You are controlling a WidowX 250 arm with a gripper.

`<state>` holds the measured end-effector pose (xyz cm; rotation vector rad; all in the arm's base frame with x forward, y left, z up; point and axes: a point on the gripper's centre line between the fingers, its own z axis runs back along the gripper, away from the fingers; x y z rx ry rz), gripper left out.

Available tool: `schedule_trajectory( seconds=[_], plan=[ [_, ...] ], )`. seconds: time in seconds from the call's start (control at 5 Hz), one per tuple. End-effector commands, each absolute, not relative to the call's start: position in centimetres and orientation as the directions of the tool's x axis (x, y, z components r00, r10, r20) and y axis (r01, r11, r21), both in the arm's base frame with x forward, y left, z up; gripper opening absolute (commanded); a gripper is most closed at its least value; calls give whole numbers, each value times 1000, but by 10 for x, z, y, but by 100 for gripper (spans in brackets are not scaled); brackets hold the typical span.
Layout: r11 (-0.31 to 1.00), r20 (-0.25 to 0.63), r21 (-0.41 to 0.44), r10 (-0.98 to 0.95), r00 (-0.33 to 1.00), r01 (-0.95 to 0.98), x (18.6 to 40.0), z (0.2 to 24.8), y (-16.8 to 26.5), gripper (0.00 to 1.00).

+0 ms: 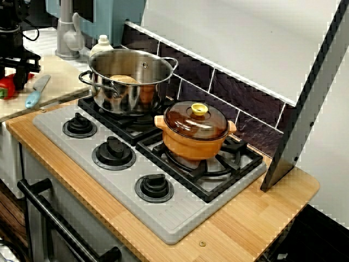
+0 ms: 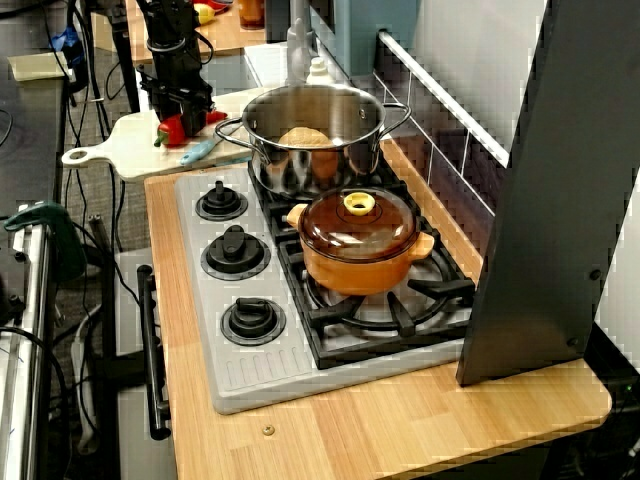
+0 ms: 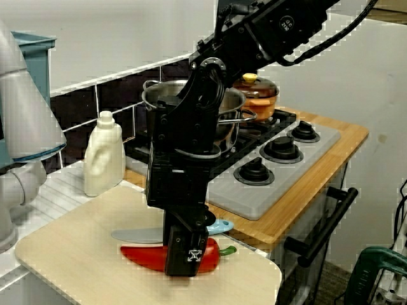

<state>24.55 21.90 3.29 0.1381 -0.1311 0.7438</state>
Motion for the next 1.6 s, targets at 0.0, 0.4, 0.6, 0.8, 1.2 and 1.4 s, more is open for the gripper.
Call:
schedule_trajectory(
  seconds=[0.0, 0.4, 0.6, 0.8, 1.2, 1.4],
  plan=[
    [727, 202, 58, 663, 721, -684, 244, 56, 230, 0],
    [748, 178, 27, 649, 739, -663, 244, 72, 225, 0],
    [750, 175, 3, 651, 739, -661, 246, 80, 222, 0],
    [758, 169, -19, 645, 745, -652, 248, 87, 218, 0],
    [775, 146, -60, 630, 762, -629, 254, 105, 201, 0],
    [783, 131, -90, 623, 772, -616, 257, 114, 190, 0]
  ],
)
